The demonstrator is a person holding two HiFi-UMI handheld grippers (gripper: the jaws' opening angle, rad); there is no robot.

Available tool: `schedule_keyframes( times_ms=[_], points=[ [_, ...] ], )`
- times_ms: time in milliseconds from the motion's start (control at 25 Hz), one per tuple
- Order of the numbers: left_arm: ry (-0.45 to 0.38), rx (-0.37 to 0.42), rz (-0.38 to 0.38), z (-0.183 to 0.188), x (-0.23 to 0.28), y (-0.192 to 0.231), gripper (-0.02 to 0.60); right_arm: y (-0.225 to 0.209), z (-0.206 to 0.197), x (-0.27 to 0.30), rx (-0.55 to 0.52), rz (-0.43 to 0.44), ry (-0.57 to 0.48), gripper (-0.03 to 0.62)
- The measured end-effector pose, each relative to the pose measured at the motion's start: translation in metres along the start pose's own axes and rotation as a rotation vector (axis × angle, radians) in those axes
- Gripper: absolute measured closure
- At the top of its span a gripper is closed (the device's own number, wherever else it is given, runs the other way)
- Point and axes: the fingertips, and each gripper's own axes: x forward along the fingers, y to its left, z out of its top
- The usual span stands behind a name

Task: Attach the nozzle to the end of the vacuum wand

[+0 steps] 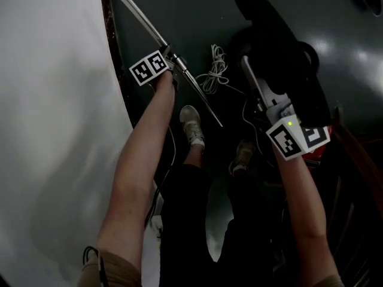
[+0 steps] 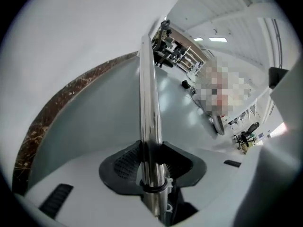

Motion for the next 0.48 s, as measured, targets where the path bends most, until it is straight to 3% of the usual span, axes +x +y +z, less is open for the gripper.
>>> schedule_keyframes(
  times_ms=[200, 360, 480],
  points=[
    [-0.075, 0.119, 0.027, 0.004, -0.113, -0.115, 0.434, 0.025, 0.123, -0.063, -0.028, 0.019, -0.077, 0.41],
    [-0.151, 0.171, 0.027, -0.03, -0.198, -0.146, 0.436, 0.084, 0.185, -0.1, -0.088, 0.062, -0.118, 0.41],
    [-0.22, 0.193, 0.024, -0.046, -0.255, -0.172, 0.436, 0.133, 0.233, -0.132, -0.116, 0.142, -0.16, 0.41]
  ],
)
